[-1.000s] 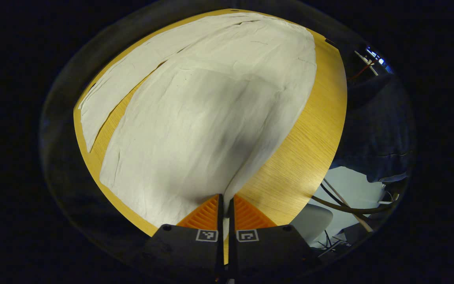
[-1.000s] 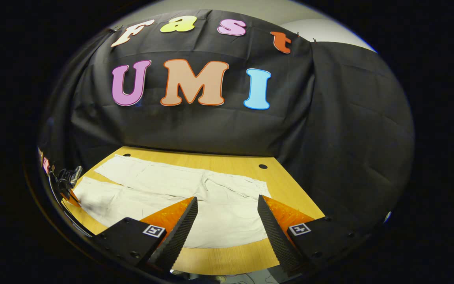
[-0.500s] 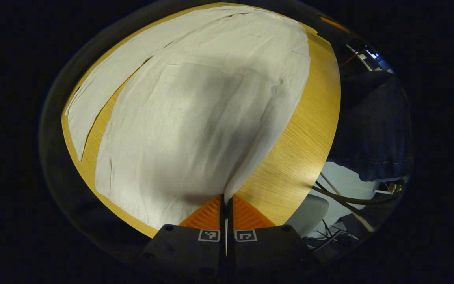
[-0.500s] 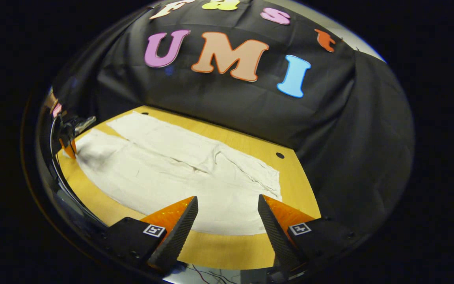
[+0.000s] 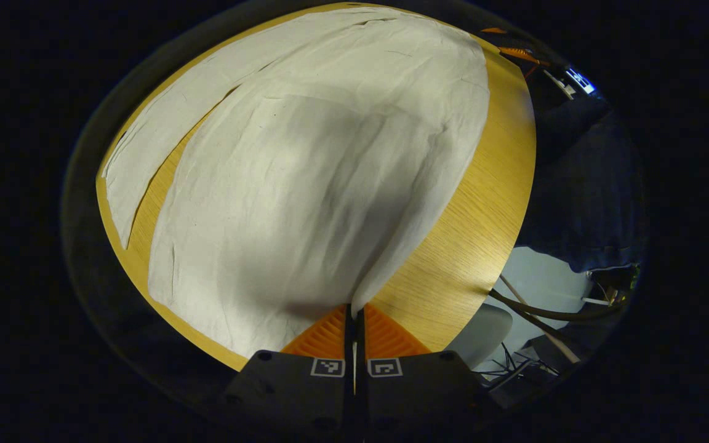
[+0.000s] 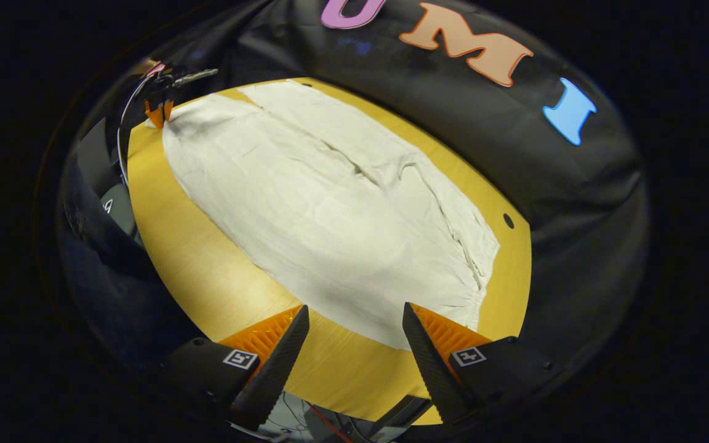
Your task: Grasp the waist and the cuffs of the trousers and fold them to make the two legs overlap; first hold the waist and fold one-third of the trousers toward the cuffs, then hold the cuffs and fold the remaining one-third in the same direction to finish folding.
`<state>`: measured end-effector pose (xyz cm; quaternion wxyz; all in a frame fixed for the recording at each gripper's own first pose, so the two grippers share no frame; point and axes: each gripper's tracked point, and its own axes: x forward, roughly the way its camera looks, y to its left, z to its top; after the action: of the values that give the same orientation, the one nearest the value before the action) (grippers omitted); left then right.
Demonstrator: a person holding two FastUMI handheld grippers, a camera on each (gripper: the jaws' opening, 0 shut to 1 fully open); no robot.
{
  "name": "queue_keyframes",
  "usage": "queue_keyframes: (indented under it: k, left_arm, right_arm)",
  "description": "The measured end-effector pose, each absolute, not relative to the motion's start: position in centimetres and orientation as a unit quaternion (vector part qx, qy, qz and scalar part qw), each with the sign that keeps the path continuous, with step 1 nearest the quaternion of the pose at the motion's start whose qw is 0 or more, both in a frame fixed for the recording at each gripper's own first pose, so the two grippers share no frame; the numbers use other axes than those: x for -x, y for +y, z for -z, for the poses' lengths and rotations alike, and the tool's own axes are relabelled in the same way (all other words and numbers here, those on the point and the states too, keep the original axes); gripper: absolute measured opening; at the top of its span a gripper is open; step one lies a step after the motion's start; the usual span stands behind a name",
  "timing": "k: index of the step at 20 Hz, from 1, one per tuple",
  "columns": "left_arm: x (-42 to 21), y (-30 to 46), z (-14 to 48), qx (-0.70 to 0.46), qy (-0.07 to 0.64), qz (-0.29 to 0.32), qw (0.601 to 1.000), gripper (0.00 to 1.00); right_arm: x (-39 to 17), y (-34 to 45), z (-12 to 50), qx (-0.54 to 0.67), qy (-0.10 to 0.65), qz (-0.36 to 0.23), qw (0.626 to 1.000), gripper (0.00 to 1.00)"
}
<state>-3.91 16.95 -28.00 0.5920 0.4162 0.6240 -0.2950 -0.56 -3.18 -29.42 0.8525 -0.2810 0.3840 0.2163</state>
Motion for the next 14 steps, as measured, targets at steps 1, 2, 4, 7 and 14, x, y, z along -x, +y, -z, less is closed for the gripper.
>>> queue_keyframes:
  k: [1, 2, 4, 7, 14]
  left_arm:
    - [3.9, 17.0, 28.0, -0.418, 0.624, 0.295, 0.591, 0.00]
    - [3.9, 17.0, 28.0, -0.418, 0.625, 0.292, 0.590, 0.00]
    - [3.9, 17.0, 28.0, -0.413, 0.632, 0.286, 0.590, 0.00]
    - [3.9, 16.9, 28.1, -0.410, 0.634, 0.280, 0.593, 0.00]
    - [3.9, 16.9, 28.1, -0.410, 0.634, 0.269, 0.598, 0.00]
  right_arm:
    - [0.3, -3.0, 30.0, 0.284, 0.396, -0.232, 0.842, 0.98]
    - [0.2, -3.1, 30.7, 0.284, 0.412, -0.247, 0.830, 0.99]
    - [0.0, -3.3, 31.9, 0.288, 0.439, -0.271, 0.807, 0.99]
    - [-0.3, -3.6, 33.5, 0.286, 0.473, -0.295, 0.779, 0.98]
    - [-0.3, -4.0, 35.7, 0.290, 0.522, -0.324, 0.734, 0.91]
